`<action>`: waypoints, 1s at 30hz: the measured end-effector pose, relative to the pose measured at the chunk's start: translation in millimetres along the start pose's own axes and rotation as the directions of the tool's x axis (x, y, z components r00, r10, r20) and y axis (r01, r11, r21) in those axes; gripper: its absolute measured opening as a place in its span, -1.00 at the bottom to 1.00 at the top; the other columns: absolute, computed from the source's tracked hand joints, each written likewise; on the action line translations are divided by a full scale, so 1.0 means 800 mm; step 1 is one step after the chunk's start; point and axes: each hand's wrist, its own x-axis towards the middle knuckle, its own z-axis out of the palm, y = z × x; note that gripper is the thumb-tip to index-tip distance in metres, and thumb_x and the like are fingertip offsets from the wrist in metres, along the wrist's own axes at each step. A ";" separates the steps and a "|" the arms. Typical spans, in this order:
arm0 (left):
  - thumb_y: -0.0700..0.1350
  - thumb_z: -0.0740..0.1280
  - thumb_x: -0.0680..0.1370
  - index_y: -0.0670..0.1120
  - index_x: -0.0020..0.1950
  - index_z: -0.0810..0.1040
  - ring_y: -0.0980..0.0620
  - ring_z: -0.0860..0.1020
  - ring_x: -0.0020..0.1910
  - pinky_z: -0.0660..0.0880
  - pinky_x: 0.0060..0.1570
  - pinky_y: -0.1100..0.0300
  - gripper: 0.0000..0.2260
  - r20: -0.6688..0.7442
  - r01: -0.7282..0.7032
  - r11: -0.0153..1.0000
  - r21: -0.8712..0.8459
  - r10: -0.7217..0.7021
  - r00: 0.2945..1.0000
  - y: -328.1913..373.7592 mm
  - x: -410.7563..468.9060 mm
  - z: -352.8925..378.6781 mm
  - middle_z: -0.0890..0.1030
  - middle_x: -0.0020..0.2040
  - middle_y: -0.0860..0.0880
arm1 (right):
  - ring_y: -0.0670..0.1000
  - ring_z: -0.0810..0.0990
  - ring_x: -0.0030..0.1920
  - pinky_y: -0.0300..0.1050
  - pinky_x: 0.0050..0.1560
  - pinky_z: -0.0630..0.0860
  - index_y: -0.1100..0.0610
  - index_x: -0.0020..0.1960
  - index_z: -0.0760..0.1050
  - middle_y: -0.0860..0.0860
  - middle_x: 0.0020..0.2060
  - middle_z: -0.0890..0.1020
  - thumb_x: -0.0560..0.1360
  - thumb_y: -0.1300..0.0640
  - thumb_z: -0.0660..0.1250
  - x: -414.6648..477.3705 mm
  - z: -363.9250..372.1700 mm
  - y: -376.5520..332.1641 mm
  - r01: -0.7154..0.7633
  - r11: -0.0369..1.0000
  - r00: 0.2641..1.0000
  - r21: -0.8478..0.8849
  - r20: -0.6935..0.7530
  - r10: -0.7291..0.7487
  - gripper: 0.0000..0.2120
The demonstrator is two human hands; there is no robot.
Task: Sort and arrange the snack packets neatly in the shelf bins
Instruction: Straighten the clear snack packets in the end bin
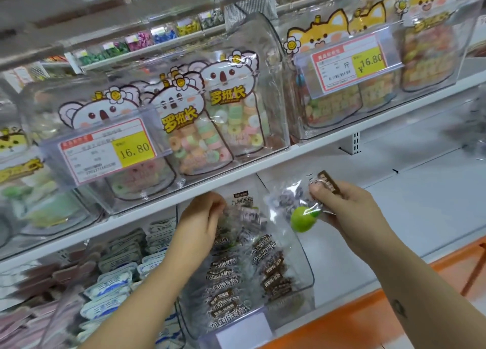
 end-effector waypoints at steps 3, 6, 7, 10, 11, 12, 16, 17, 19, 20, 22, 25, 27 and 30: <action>-0.16 0.25 0.55 -0.08 -0.06 0.54 0.25 0.43 -0.13 0.29 -0.06 0.56 -0.91 -0.037 -0.102 0.995 -0.018 0.101 0.994 0.004 -0.030 -0.015 0.49 -0.13 0.13 | 0.02 0.63 -0.21 -0.14 -0.06 0.57 0.23 -0.16 0.61 0.08 -0.29 0.67 0.34 0.07 0.40 -0.006 0.001 -0.003 -0.022 0.977 0.968 -0.212 0.239 0.073 -0.78; -0.16 0.22 0.57 -0.02 -0.09 0.50 0.40 0.42 -0.01 0.25 0.01 0.59 -0.90 -0.009 -0.111 0.990 -0.087 0.110 0.994 0.012 -0.050 -0.025 0.49 -0.07 0.19 | -0.06 0.62 -0.23 -0.11 0.04 0.52 0.17 -0.18 0.62 0.02 -0.31 0.67 0.28 0.01 0.42 -0.016 0.009 -0.007 -0.018 0.943 0.916 -0.331 0.373 0.148 -0.76; -0.19 0.21 0.59 0.02 -0.11 0.47 0.43 0.44 -0.01 0.26 0.01 0.60 -0.86 0.015 -0.085 0.989 -0.120 0.087 0.996 0.014 -0.056 -0.027 0.51 -0.07 0.18 | -0.07 0.62 -0.23 -0.10 0.05 0.51 0.15 -0.17 0.62 0.02 -0.30 0.68 0.27 0.00 0.43 -0.019 0.011 -0.008 -0.008 0.932 0.904 -0.362 0.395 0.161 -0.76; -0.14 0.14 0.60 0.12 -0.11 0.39 0.32 0.48 0.01 0.37 -0.02 0.48 -0.83 0.108 0.000 0.985 -0.173 0.019 0.994 0.020 -0.069 -0.030 0.53 -0.06 0.18 | -0.07 0.57 -0.26 -0.19 -0.05 0.48 0.15 -0.17 0.64 -0.01 -0.34 0.65 0.26 -0.06 0.44 -0.027 0.018 -0.015 0.042 0.870 0.890 -0.491 0.414 0.191 -0.71; -0.10 0.12 0.61 0.12 -0.10 0.38 0.27 0.48 0.01 0.39 -0.02 0.41 -0.85 0.118 0.010 0.984 -0.180 0.011 0.993 0.021 -0.073 -0.029 0.52 -0.06 0.18 | -0.07 0.53 -0.31 -0.24 -0.13 0.42 0.14 -0.19 0.64 -0.04 -0.39 0.61 0.26 -0.09 0.44 -0.029 0.019 -0.017 0.061 0.843 0.887 -0.535 0.417 0.200 -0.70; -0.06 0.10 0.61 0.11 -0.11 0.37 0.23 0.48 -0.01 0.41 -0.03 0.33 -0.86 0.119 0.019 0.982 -0.187 0.004 0.993 0.021 -0.077 -0.030 0.52 -0.07 0.17 | -0.07 0.48 -0.34 -0.26 -0.20 0.36 0.12 -0.22 0.63 -0.06 -0.43 0.57 0.27 -0.10 0.44 -0.031 0.020 -0.020 0.073 0.816 0.880 -0.573 0.422 0.218 -0.71; 0.03 0.23 0.55 0.11 -0.14 0.41 0.21 0.50 -0.13 0.46 -0.10 0.26 -0.92 0.096 0.108 0.976 -0.187 -0.091 0.991 0.027 -0.082 -0.028 0.53 -0.15 0.14 | -0.19 0.38 -0.51 -0.43 -0.44 0.27 0.07 -0.27 0.62 -0.13 -0.53 0.53 0.39 0.00 0.45 -0.037 0.026 -0.027 0.114 0.730 0.852 -0.673 0.444 0.276 -0.85; 0.00 0.29 0.53 0.14 -0.13 0.41 0.24 0.50 -0.11 0.46 -0.09 0.34 -0.92 0.093 0.134 0.973 -0.188 -0.118 0.989 0.030 -0.081 -0.028 0.52 -0.13 0.15 | -0.21 0.36 -0.54 -0.43 -0.46 0.26 0.08 -0.25 0.63 -0.12 -0.55 0.52 0.40 0.01 0.45 -0.038 0.028 -0.027 0.141 0.704 0.851 -0.696 0.448 0.273 -0.85; -0.07 0.34 0.51 0.25 -0.05 0.37 0.35 0.47 -0.02 0.39 -0.05 0.49 -0.78 0.097 0.141 0.971 -0.196 -0.123 0.988 0.036 -0.078 -0.030 0.49 -0.03 0.23 | -0.18 0.43 -0.48 -0.32 -0.35 0.35 0.08 -0.22 0.64 -0.05 -0.48 0.56 0.38 -0.02 0.46 -0.038 0.030 -0.025 0.188 0.666 0.857 -0.722 0.452 0.248 -0.83; -0.08 0.36 0.51 0.30 0.01 0.35 0.38 0.45 0.02 0.37 -0.02 0.53 -0.70 0.100 0.140 0.966 -0.216 -0.120 0.988 0.041 -0.076 -0.032 0.44 0.04 0.28 | -0.15 0.52 -0.36 -0.23 -0.23 0.44 0.05 -0.21 0.65 -0.03 -0.34 0.63 0.37 -0.04 0.47 -0.036 0.031 -0.024 0.210 0.660 0.862 -0.721 0.456 0.223 -0.84; -0.12 0.39 0.49 0.36 0.11 0.31 0.33 0.50 0.03 0.42 0.02 0.47 -0.56 0.119 0.175 0.929 -0.326 -0.143 0.983 0.049 -0.074 -0.036 0.37 0.15 0.34 | -0.18 0.54 0.06 -0.11 0.14 0.45 -0.02 -0.21 0.66 -0.15 0.13 0.58 0.37 -0.03 0.47 -0.033 0.033 -0.025 0.282 0.640 0.863 -0.714 0.481 0.156 -0.90; -0.23 0.43 0.43 0.24 0.15 0.41 0.16 0.63 -0.13 0.55 -0.02 0.21 -0.53 0.222 0.319 0.765 -0.559 -0.233 0.947 0.061 -0.070 -0.034 0.56 0.02 0.19 | -0.29 0.19 0.34 -0.20 0.34 0.18 -0.10 -0.19 0.65 -0.34 0.32 0.18 0.37 -0.02 0.46 -0.039 0.039 -0.031 0.400 0.578 0.824 -0.711 0.555 0.112 -0.97; -0.30 0.44 0.40 0.05 0.06 0.51 0.08 0.65 -0.18 0.56 -0.06 0.14 -0.65 0.243 0.339 0.694 -0.635 -0.238 0.940 0.070 -0.064 -0.031 0.64 -0.13 0.13 | -0.33 0.24 0.29 -0.25 0.30 0.20 -0.04 -0.12 0.67 -0.35 0.28 0.24 0.38 0.00 0.47 -0.041 0.040 -0.029 0.451 0.542 0.797 -0.709 0.593 0.112 -0.90; -0.30 0.40 0.42 -0.08 -0.07 0.57 0.08 0.65 -0.17 0.56 -0.12 0.25 -0.83 0.262 0.359 0.643 -0.677 -0.245 0.933 0.076 -0.052 -0.030 0.69 -0.17 0.03 | -0.25 0.57 -0.08 -0.27 0.01 0.48 0.03 -0.14 0.68 -0.18 -0.06 0.65 0.38 0.04 0.47 -0.043 0.037 -0.033 0.433 0.616 0.791 -0.658 0.606 0.090 -0.91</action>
